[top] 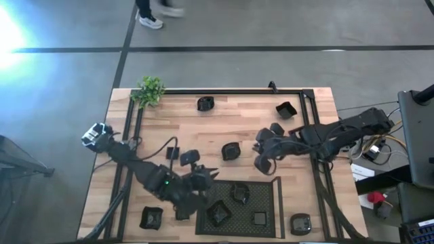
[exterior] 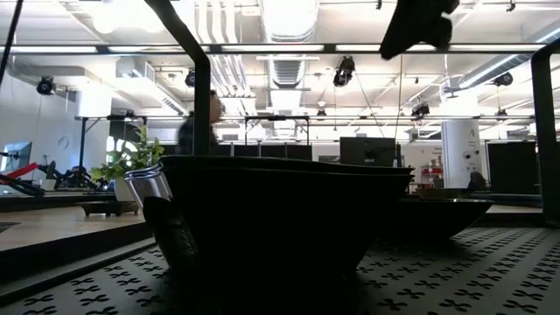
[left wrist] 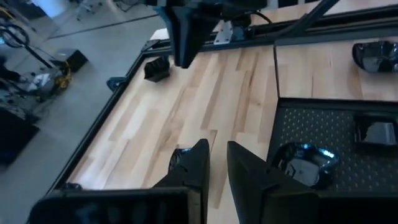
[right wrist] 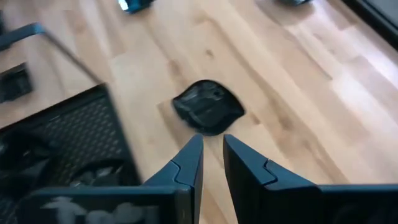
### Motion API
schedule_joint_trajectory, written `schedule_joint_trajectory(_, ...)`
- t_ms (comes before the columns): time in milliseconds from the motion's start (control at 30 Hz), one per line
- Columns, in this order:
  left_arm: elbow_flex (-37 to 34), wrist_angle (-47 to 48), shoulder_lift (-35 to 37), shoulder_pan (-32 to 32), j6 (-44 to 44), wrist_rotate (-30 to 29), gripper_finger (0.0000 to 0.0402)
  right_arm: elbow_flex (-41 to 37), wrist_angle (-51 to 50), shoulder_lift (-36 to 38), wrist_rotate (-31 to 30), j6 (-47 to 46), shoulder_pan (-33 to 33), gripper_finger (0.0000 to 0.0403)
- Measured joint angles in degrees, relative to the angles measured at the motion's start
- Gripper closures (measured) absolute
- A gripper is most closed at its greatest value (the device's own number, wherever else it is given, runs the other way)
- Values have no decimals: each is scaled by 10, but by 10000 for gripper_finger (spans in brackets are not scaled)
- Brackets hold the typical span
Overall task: Pick & Place Mini shaped plates
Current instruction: Stack the leaf shaped plate on top of the other leaf shaped plate on the shelf
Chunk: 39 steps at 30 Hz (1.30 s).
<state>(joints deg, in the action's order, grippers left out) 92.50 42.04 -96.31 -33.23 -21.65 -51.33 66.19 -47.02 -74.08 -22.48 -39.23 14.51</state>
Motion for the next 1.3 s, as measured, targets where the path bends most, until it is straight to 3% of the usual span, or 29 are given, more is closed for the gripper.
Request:
schedule_joint_trajectory(400,-18,65,0,-66,-108,-63,349,-2,8,-76,39,-41,-97,284)
schedule_joint_trajectory(533,-45,66,2,-89,-133,-102,349,-2,13,-117,86,-43,-124,274)
schedule_joint_trajectory(800,-99,67,6,-112,-176,-144,348,-1,70,-191,149,-52,-156,274)
schedule_joint_trajectory(1300,-118,64,48,-112,-180,-164,348,0,126,-283,157,-56,-177,281)
